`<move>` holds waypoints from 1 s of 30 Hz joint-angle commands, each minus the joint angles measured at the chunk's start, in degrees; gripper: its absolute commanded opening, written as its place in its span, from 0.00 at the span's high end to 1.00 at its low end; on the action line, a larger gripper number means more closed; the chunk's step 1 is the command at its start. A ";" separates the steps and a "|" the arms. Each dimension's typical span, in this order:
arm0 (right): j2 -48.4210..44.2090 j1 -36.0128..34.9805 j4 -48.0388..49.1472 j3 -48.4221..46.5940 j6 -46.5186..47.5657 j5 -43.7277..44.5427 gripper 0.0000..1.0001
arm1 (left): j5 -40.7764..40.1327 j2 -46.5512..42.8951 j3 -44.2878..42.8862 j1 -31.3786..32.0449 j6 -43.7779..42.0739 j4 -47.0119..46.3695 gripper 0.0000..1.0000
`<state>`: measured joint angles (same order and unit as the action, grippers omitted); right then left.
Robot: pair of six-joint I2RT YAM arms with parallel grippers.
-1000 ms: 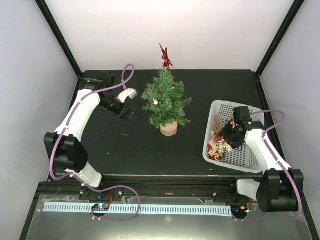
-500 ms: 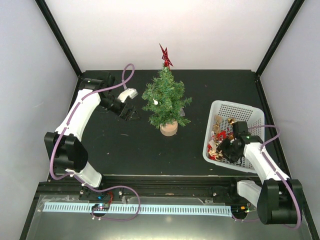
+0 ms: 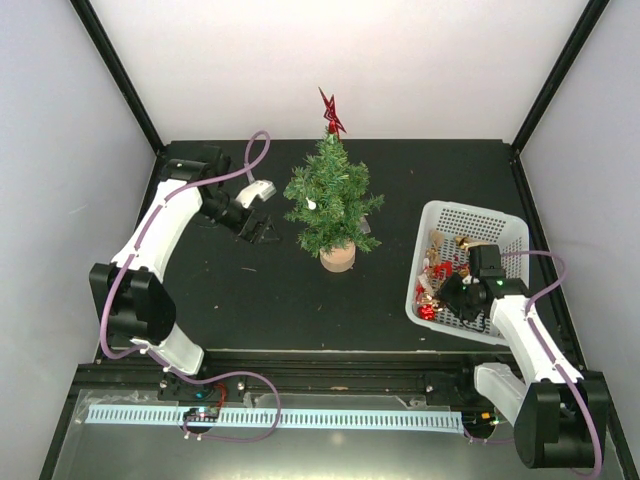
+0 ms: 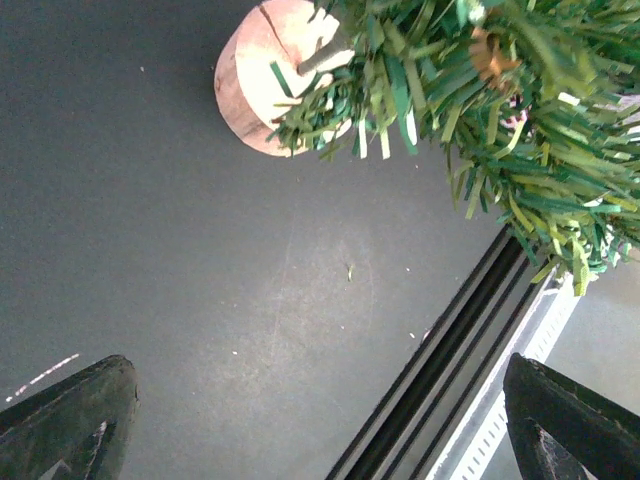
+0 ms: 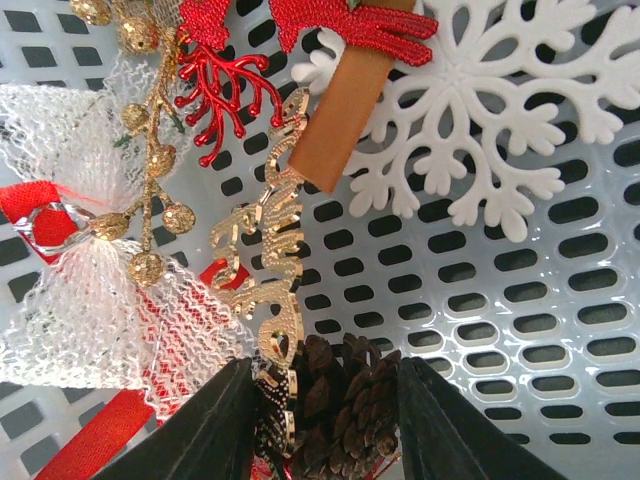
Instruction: Decorate the small christmas tree
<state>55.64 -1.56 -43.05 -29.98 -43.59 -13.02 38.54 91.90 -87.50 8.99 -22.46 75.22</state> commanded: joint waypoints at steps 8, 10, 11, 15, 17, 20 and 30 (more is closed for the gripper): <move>1.23 0.32 1.40 -1.37 1.76 -0.96 0.47 | 0.14 -2.49 1.65 0.06 -0.66 0.72 0.01; 1.25 0.24 0.52 -2.10 2.83 -0.21 0.44 | 0.21 -2.48 1.86 0.06 -0.72 0.69 0.01; 1.28 0.27 0.27 -2.44 3.23 0.13 0.43 | 0.29 -2.50 1.94 0.04 -0.72 0.70 0.01; 1.66 0.27 1.18 -2.74 3.89 0.30 0.46 | 0.38 -2.30 1.83 0.06 -0.69 0.58 0.01; 2.03 0.24 1.89 -3.01 3.58 0.12 0.51 | 0.36 -2.12 1.72 0.06 -0.61 0.60 0.01; 2.31 0.25 2.39 -3.78 3.30 0.21 0.58 | 0.34 -2.20 1.79 0.06 -0.57 0.68 0.01; 3.61 0.28 5.11 -1.91 2.58 -1.88 0.83 | 0.15 -2.87 2.76 0.09 -0.61 0.45 0.01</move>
<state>59.11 -1.52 -40.53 -32.84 -40.64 -13.52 38.52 90.74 -84.93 8.99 -22.46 75.20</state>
